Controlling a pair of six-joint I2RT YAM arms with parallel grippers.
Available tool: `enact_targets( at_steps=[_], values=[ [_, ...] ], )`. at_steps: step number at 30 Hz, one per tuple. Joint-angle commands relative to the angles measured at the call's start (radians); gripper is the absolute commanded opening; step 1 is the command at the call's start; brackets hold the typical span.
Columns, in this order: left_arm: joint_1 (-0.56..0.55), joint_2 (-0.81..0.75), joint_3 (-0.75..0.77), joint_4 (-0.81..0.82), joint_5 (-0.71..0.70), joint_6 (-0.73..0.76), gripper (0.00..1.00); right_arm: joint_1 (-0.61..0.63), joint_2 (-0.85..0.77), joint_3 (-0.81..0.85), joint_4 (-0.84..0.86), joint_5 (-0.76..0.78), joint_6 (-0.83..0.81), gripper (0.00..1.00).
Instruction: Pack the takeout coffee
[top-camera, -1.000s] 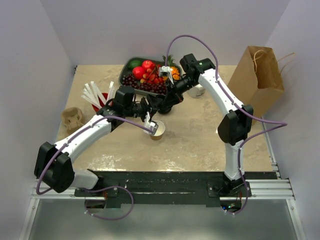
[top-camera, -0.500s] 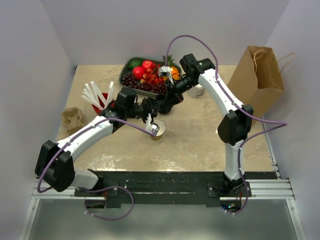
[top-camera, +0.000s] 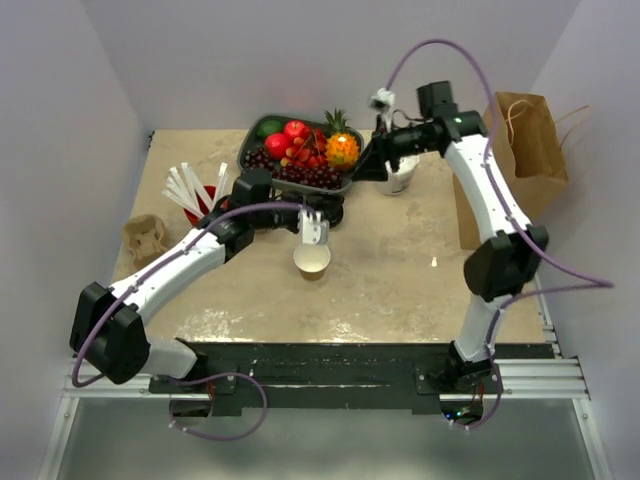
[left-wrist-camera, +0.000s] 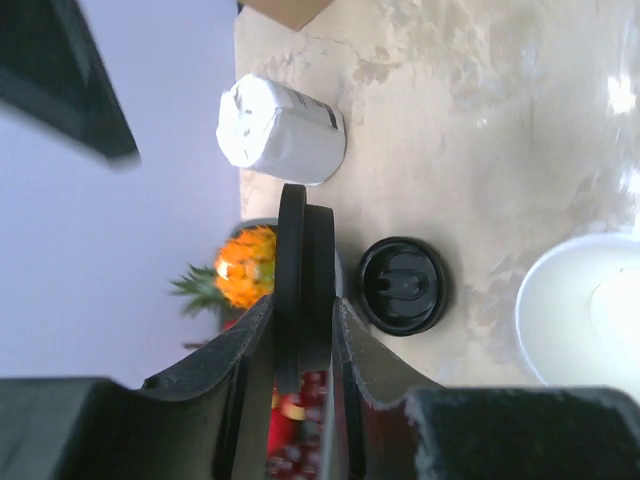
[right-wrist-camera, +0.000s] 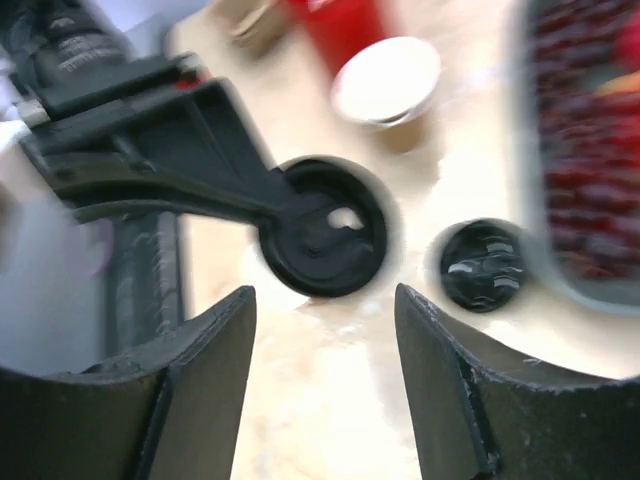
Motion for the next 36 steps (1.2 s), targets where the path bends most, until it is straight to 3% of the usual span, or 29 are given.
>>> enact_targets(
  at_steps=[1, 2, 3, 5, 12, 16, 26, 36],
  values=[
    [0.051, -0.040, 0.134, 0.005, 0.013, -0.652, 0.06, -0.028, -0.247, -0.245, 0.520, 0.107, 0.297, 0.63],
    [0.064, -0.037, 0.143, -0.006, 0.030, -0.724, 0.06, -0.029, -0.281, -0.308, 0.686, 0.143, 0.390, 0.63],
    [0.094, -0.036, 0.158, -0.025, 0.075, -0.851, 0.06, -0.029, -0.302, -0.409, 0.745, 0.172, 0.427, 0.65],
    [0.127, -0.025, 0.164, -0.038, 0.129, -0.959, 0.06, -0.028, -0.325, -0.470, 0.833, 0.214, 0.501, 0.65],
    [0.187, 0.024, 0.109, -0.055, 0.379, -1.256, 0.07, -0.018, -0.301, -0.573, 0.883, 0.176, 0.636, 0.66],
    [0.207, 0.076, 0.077, -0.032, 0.469, -1.346, 0.06, -0.005, -0.289, -0.602, 0.854, 0.142, 0.633, 0.67],
    [0.239, 0.139, 0.000, -0.026, 0.512, -1.452, 0.05, 0.055, -0.286, -0.741, 0.853, 0.129, 0.638, 0.72],
    [0.288, 0.164, -0.118, 0.079, 0.558, -1.645, 0.05, 0.124, -0.244, -0.761, 0.791, 0.145, 0.554, 0.73]
  ],
)
